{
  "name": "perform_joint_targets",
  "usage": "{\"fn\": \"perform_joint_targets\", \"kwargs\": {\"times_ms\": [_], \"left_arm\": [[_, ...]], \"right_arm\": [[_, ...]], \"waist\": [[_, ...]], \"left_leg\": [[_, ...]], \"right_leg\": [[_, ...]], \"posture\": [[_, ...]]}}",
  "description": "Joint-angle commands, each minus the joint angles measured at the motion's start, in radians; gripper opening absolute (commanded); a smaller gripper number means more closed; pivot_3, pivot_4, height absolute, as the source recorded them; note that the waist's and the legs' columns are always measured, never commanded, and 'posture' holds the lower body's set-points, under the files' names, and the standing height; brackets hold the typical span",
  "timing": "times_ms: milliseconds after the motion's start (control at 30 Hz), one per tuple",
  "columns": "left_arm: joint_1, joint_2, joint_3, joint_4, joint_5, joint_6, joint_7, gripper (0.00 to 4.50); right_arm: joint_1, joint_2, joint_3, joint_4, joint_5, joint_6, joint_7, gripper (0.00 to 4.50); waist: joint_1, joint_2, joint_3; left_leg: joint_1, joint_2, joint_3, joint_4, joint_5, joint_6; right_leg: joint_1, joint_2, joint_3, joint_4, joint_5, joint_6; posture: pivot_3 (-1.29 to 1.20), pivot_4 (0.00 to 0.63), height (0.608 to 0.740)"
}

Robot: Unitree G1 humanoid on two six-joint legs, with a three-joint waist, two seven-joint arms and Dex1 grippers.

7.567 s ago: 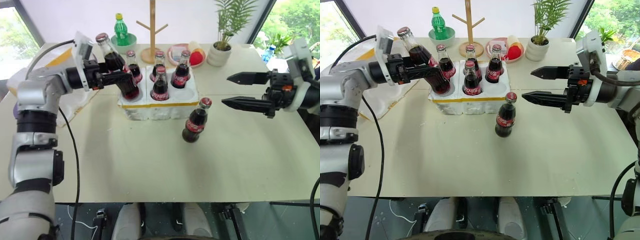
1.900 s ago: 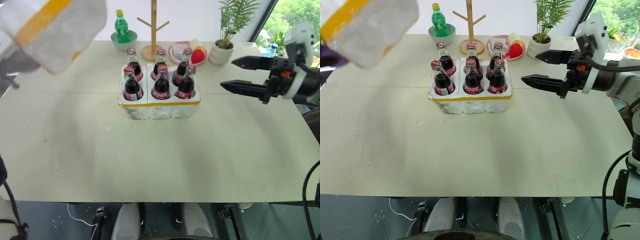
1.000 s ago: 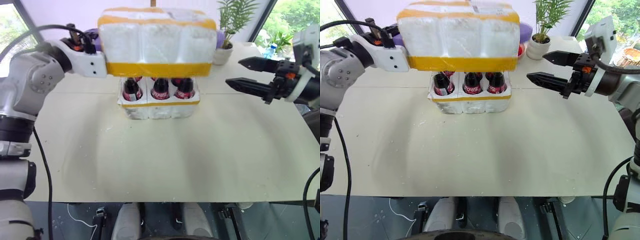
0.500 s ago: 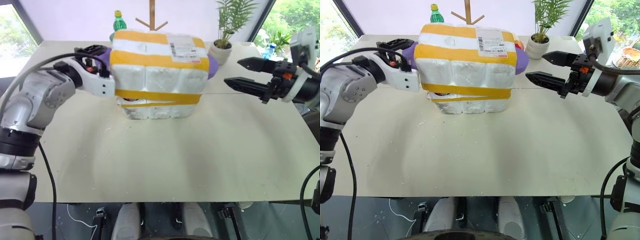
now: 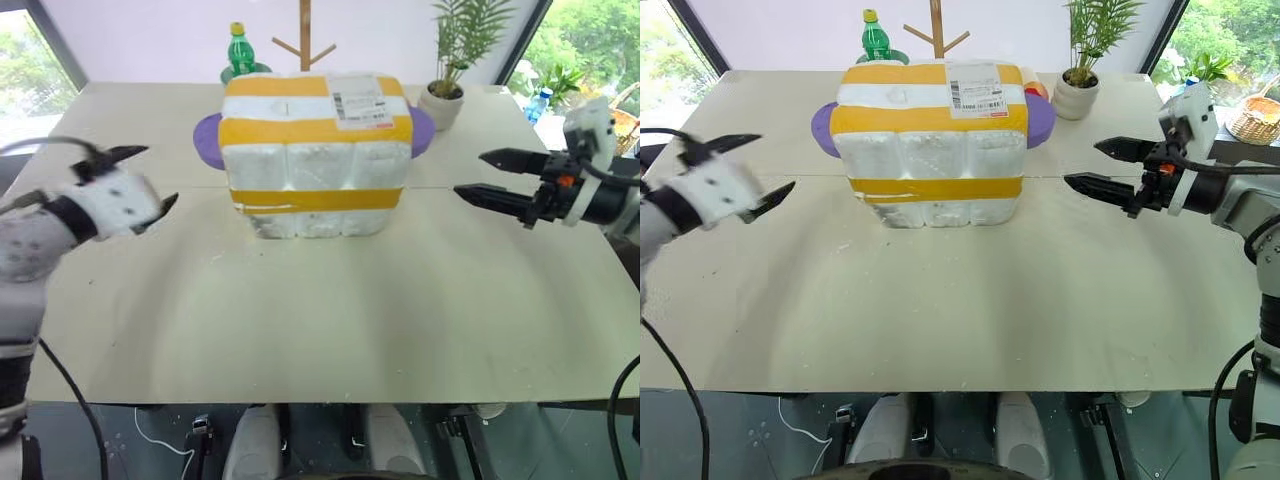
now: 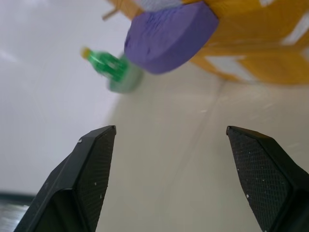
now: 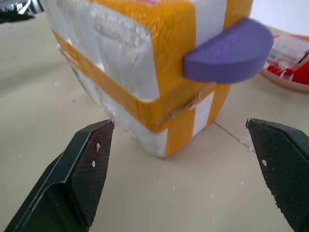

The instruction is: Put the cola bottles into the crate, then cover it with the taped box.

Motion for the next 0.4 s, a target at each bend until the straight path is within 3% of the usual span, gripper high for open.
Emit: {"fn": "perform_joint_targets", "kwargs": {"times_ms": [33, 133, 233, 400], "left_arm": [[-0.111, 0.127, 0.129, 0.073, -0.307, 0.346, -0.158, 3.83], [-0.14, 0.265, 0.122, 0.166, -0.423, 0.492, -0.345, 3.83], [-0.154, 0.363, 0.086, 0.222, -0.469, 0.518, -0.501, 3.83], [-0.226, 0.422, -0.017, 0.274, -0.428, 0.459, -0.564, 3.83]], "right_arm": [[-0.032, -0.042, 0.013, 0.019, -0.004, -0.033, 0.093, 4.5], [-0.071, -0.043, 0.041, 0.039, -0.006, -0.039, 0.148, 4.5], [-0.109, -0.031, 0.073, 0.05, -0.018, -0.05, 0.181, 4.5], [-0.153, -0.014, 0.101, 0.051, -0.019, -0.057, 0.225, 4.5]], "waist": [[0.0, 0.0, 0.0], [-0.008, 0.0, 0.0], [-0.02, 0.001, 0.0], [-0.022, 0.001, 0.0]], "left_leg": [[0.0, 0.0, -0.001, 0.0, 0.0, 0.0], [0.001, -0.001, -0.001, 0.0, 0.0, 0.0], [0.003, -0.001, 0.0, -0.002, 0.0, 0.001], [0.003, -0.001, 0.0, -0.002, 0.0, 0.0]], "right_leg": [[0.0, 0.0, 0.0, 0.0, 0.0, 0.0], [0.001, 0.001, 0.0, 0.0, 0.0, 0.0], [0.001, 0.0, 0.0, -0.001, 0.0, 0.0], [0.002, 0.001, 0.0, 0.0, -0.001, -0.001]], "posture": [[0.0, 0.15, 0.74], [0.0, 0.15, 0.74], [0.0, 0.15, 0.74], [0.0, 0.15, 0.74]]}}
